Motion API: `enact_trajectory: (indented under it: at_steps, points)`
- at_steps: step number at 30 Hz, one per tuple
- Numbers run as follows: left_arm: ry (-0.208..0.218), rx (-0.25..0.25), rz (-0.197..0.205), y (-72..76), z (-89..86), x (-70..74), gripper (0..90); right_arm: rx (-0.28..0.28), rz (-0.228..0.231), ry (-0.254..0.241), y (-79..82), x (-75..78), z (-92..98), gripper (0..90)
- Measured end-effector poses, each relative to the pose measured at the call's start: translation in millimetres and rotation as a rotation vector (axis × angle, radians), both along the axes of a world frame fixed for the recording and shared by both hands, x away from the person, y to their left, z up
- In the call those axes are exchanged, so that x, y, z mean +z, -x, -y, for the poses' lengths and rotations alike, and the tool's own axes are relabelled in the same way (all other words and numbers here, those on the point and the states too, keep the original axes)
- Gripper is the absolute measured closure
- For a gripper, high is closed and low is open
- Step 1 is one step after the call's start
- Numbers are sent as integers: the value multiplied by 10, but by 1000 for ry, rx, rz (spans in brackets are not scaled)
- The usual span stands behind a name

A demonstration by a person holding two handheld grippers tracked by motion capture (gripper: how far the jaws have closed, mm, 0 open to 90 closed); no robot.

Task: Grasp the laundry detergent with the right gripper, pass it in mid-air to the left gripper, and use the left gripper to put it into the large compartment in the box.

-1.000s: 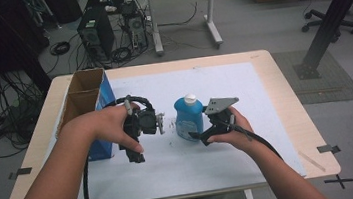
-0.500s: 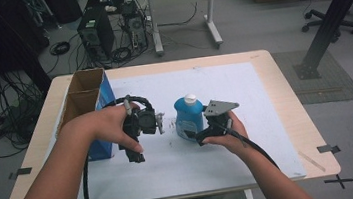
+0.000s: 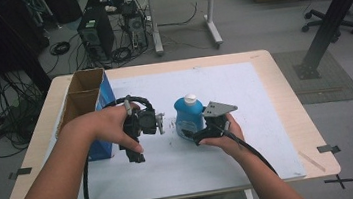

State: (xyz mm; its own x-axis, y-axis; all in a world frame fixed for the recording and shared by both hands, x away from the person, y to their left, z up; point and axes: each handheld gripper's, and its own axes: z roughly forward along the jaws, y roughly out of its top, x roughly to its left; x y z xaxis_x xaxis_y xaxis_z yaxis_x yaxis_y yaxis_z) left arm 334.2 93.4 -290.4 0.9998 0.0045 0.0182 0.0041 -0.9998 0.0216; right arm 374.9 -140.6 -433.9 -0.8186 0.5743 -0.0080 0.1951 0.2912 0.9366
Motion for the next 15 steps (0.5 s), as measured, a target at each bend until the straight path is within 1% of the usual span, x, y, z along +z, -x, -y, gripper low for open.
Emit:
enact_trajectory:
  at_steps: [5, 6, 10, 15]
  points:
    - [-1, 1, 0, -4, 0, -3, 57, -12, 5, -16, -4, -18, -12, 2]
    - [-2, 0, 0, -5, 2, -5, 56, -15, 6, -26, -1, -22, -22, 6]
    - [1, -4, 1, -2, 8, -9, 57, -11, 15, -32, 2, -27, -38, 23]
    - [0, -3, 1, -6, 2, -10, 57, -18, 21, -35, 4, -26, -42, 71]
